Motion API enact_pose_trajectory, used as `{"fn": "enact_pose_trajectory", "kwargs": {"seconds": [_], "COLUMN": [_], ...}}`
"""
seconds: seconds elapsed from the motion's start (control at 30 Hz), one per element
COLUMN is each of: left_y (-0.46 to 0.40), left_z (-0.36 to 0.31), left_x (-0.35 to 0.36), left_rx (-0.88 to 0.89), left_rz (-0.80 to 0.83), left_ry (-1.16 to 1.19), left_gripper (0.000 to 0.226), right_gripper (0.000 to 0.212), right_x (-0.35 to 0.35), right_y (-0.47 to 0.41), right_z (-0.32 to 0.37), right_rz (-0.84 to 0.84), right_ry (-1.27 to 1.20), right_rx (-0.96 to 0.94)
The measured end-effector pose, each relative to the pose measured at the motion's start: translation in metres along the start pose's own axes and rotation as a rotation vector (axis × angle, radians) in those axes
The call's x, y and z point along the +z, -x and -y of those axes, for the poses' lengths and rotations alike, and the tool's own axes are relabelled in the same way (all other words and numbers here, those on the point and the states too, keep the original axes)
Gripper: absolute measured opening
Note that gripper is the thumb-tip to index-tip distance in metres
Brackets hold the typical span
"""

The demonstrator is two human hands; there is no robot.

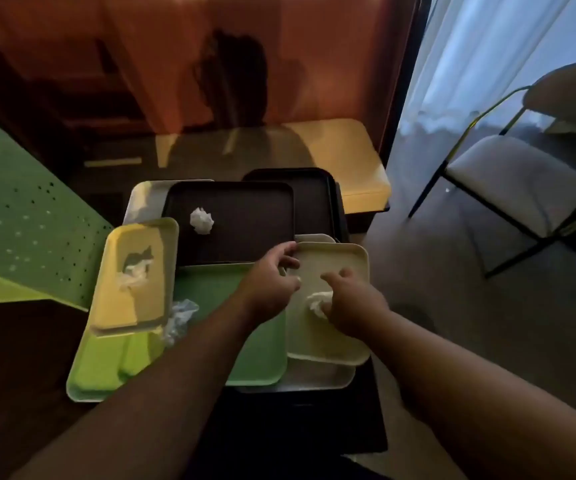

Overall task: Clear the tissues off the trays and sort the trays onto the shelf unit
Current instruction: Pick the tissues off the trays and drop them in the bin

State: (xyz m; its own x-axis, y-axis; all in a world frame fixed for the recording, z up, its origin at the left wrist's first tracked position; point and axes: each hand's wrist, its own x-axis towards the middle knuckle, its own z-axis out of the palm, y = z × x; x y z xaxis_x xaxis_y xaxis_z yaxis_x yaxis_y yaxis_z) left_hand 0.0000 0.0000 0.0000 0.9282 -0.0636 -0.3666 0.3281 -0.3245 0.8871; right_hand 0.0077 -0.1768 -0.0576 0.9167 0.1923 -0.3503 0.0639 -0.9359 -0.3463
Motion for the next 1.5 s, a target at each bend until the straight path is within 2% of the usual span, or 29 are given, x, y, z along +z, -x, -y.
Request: {"fn": "enact_pose_trajectory", "kwargs": {"seconds": [0.07,0.13,0.23,0.37,0.47,0.57,0.67,0.77,0.97,1.1,1.17,1.23,1.3,1.5], "left_y": [0.001,0.003,0.003,0.006,0.014,0.021,0.025,0.031,0.04,0.045,0.044,0.042,0.039,0.022], "left_z": [0.009,0.02,0.029,0.026,0.019,0.024,0.045,0.073,0.108,0.114,0.118,0.123,0.13,0.142], "left_x": [-0.002,-0.005,-0.016,-0.038,-0.062,-0.093,-0.129,-0.166,-0.211,-0.225,-0.231,-0.236,-0.242,-0.251], "left_rx": [-0.023,-0.06,-0.096,-0.162,-0.155,-0.119,-0.096,-0.145,-0.232,-0.243,-0.258,-0.262,-0.26,-0.209], "left_rz": [-0.004,0.007,0.016,0.076,0.094,-0.001,-0.182,-0.304,-0.356,-0.35,-0.33,-0.304,-0.305,-0.331], "left_ry": [-0.049,-0.055,0.019,0.18,0.314,0.302,0.245,0.168,0.219,0.294,0.347,0.355,0.317,-0.273], "left_gripper": [0.065,0.065,0.059,0.044,0.03,0.022,0.026,0.023,0.018,0.023,0.025,0.026,0.047,0.093], "right_gripper": [0.049,0.026,0.009,0.005,0.007,0.012,0.024,0.031,0.056,0.075,0.067,0.04,0.018,0.016], "right_x": [0.003,0.005,0.001,-0.019,-0.023,-0.014,0.007,0.035,0.076,0.096,0.103,0.106,0.107,0.083], "right_y": [-0.004,-0.005,-0.007,-0.001,0.003,0.004,0.001,-0.005,-0.014,-0.016,-0.019,-0.025,-0.031,-0.047], "right_z": [-0.002,-0.007,0.005,0.059,0.105,0.142,0.167,0.187,0.218,0.23,0.232,0.232,0.231,0.235], "right_rz": [0.056,0.074,-0.043,-0.13,-0.081,-0.021,-0.112,-0.068,0.112,0.147,0.148,0.147,0.119,-0.142], "right_ry": [0.098,0.074,-0.207,-0.659,-0.826,-0.939,-0.747,-0.496,-0.099,0.04,0.093,0.126,0.063,-0.285], "right_rx": [0.007,0.035,0.051,-0.049,-0.12,-0.125,-0.131,-0.166,-0.214,-0.226,-0.242,-0.233,-0.168,-0.037]}}
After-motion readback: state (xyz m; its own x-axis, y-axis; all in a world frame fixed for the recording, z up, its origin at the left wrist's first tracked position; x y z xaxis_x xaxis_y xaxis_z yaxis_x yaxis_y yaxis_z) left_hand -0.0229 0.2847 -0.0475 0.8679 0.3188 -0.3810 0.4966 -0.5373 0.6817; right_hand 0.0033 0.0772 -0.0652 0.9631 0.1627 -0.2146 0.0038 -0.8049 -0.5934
